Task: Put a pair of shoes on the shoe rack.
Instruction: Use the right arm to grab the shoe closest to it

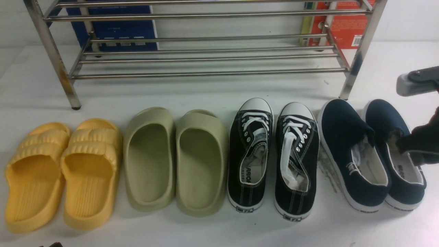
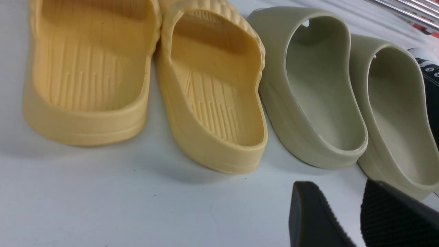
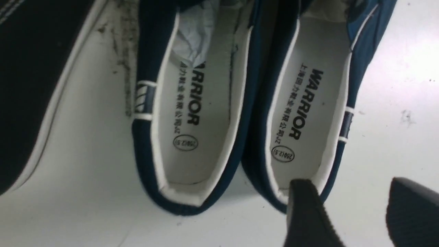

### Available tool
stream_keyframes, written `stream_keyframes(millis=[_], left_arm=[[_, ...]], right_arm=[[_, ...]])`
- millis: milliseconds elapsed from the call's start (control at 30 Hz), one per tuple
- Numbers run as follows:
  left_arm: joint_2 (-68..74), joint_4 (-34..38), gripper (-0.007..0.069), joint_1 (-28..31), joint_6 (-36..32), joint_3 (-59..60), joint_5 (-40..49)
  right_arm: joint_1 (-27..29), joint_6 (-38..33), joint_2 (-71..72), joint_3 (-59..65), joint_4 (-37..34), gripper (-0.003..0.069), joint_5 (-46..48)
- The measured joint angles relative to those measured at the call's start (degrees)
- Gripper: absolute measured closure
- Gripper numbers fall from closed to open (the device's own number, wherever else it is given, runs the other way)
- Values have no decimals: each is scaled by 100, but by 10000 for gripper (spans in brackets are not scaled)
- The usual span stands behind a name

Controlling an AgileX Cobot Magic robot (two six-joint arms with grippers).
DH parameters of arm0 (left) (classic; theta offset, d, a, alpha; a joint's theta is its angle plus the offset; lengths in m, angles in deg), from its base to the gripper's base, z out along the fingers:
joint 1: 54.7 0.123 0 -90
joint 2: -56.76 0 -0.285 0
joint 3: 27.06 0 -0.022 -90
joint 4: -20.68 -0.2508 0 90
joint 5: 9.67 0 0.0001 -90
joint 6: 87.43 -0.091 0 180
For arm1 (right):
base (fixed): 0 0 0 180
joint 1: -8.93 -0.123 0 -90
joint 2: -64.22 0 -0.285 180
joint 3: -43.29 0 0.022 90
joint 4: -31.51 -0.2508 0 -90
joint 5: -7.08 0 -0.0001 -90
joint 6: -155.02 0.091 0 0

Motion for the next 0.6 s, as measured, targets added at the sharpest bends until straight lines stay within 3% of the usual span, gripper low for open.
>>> stream_keyframes(millis=[200,367,600], left_arm=[[0,0,386,0,0,0,0],[0,0,386,0,0,0,0],[0,0,386,0,0,0,0]], right_arm=[[498,64,-693,0,-300,187,-597],[685,48,-1454,-131,-361,182,-1188],[892,48,-1901,-250,-355,211,-1261]])
